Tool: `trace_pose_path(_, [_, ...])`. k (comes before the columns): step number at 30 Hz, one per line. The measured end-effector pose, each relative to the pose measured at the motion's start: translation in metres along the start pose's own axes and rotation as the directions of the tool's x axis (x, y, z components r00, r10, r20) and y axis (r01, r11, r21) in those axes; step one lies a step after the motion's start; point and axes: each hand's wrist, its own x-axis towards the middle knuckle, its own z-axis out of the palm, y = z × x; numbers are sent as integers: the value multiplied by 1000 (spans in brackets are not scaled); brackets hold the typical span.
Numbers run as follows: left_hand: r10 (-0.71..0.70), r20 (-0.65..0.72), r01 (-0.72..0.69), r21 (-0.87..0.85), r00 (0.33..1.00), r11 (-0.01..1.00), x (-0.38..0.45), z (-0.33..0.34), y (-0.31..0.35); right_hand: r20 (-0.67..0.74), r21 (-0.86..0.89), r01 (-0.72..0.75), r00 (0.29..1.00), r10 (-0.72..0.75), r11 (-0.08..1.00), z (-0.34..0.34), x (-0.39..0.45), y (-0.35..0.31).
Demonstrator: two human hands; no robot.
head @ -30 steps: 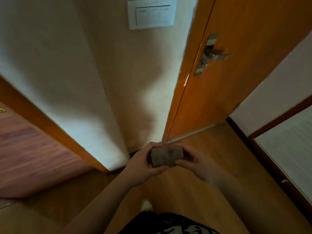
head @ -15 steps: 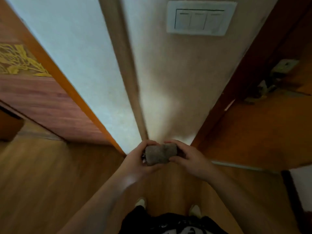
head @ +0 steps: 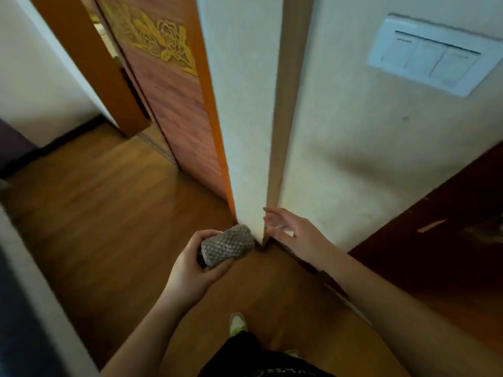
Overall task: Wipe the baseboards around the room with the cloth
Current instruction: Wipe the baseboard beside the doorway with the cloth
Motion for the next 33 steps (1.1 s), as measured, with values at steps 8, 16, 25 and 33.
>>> trace_pose_path(8, [-167,-280,151,-77,945,985,-53,-26,-38,96,-362,15,995,22,932,12,64,24])
trace_pose_path(16, [-226,-263,204,-109,938,973,-16,-26,-70,164,-624,75,986,36,778,19,97,51])
trace_pose_path(25, [-359,-306,336,-129,882,933,25,5,-104,193,-720,218,975,-113,659,8,152,108])
trace_pose_path(33, [-480,-501,401,-264,721,877,44,98,-155,592,-747,641,762,-264,176,43,207,198])
